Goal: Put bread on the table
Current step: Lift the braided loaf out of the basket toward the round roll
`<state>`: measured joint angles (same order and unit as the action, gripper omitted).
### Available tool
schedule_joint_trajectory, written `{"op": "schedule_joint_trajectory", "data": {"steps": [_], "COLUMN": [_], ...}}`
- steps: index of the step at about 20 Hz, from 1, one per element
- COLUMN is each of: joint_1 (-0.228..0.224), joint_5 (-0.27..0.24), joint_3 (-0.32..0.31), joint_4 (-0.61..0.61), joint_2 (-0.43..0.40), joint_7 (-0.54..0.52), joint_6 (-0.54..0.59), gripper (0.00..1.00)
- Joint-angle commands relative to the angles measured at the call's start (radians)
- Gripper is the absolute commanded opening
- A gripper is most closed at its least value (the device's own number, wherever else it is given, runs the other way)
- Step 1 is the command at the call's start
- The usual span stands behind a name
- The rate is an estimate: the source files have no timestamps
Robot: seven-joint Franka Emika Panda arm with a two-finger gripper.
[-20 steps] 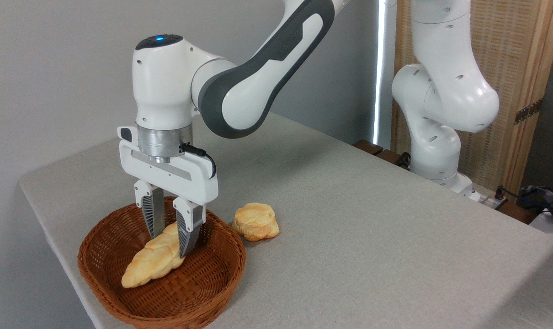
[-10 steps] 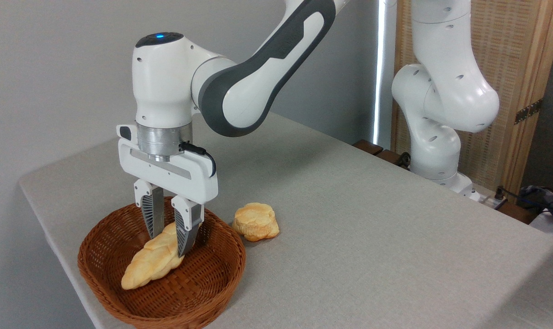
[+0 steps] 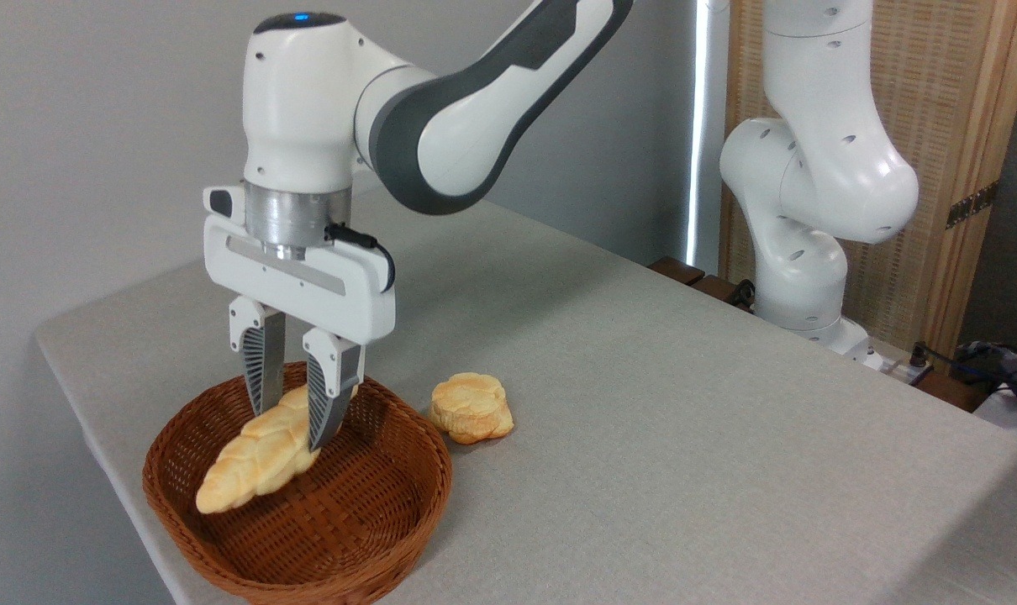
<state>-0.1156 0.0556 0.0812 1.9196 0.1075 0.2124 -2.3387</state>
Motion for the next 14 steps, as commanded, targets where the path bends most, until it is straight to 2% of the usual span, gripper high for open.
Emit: {"op": "schedule_joint_trajectory", "data": {"steps": [1,5,10,14], "joint_1": [-0.003,-0.003,-0.015,-0.048], "joint_5": [0.004,0.001,-0.002,-0.045], "joint_3": [-0.008,-0.006,0.003,0.003], "joint_4": [-0.001,0.03,0.133,0.16], "joint_2": [-0.061,-0.147,-0.281,-0.328], "joint_7": [-0.004,-0.001,-0.001,0.03], "joint_6": [0.085,0.168,0.222,0.355], "gripper": [0.7,0.71,0.71,0.73]}}
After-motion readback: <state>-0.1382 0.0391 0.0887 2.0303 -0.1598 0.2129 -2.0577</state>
